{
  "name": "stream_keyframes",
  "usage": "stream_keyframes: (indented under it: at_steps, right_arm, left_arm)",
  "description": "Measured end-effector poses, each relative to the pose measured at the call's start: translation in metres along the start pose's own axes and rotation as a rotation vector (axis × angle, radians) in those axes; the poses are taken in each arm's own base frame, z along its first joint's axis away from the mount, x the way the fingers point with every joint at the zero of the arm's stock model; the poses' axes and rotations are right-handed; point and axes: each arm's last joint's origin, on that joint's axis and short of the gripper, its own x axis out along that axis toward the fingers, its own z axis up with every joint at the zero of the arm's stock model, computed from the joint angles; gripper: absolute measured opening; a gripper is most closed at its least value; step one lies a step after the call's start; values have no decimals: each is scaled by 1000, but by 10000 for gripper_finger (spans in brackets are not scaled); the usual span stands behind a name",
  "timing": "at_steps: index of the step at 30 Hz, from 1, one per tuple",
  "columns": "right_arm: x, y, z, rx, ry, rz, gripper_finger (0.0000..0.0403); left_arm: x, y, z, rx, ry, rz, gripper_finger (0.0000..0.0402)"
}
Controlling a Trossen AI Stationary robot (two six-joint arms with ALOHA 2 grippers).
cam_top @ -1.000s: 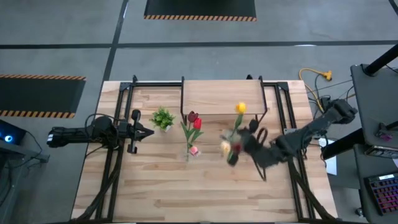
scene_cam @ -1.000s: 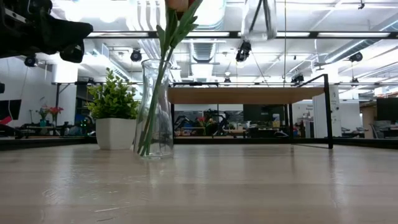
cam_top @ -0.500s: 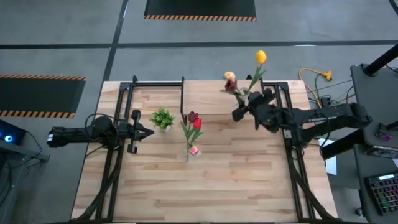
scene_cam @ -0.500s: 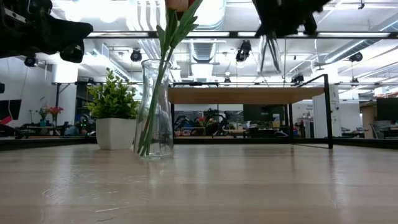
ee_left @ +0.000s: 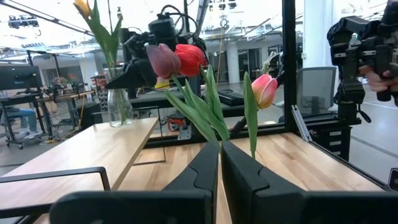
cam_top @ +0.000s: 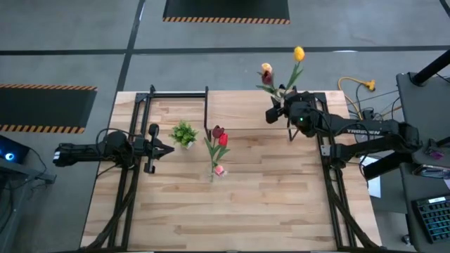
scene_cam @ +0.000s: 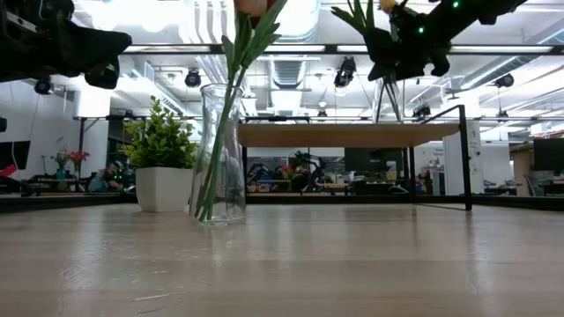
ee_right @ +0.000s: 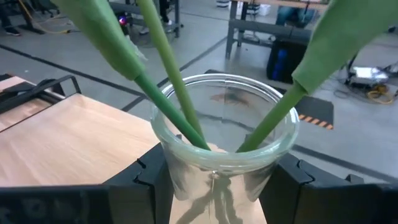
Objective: Pick and place flowers into a vace then onto a shelf
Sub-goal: Put the bottom transparent vase on the shelf
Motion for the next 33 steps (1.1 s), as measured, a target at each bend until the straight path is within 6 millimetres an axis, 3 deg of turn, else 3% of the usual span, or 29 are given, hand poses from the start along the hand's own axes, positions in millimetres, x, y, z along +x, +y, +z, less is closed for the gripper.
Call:
stream_keyframes:
  at_steps: [6, 16, 33]
  right_arm:
    - [12, -11, 2, 41, 26, 10, 161]
    - [12, -12, 0, 31, 33, 12, 163]
    - [11, -12, 1, 32, 39, 50, 298]
  left_arm:
    - [0, 0, 0, 0, 0, 0, 3]
    - [0, 0, 0, 0, 0, 0, 3]
    - [0, 0, -1, -1, 15, -1, 3]
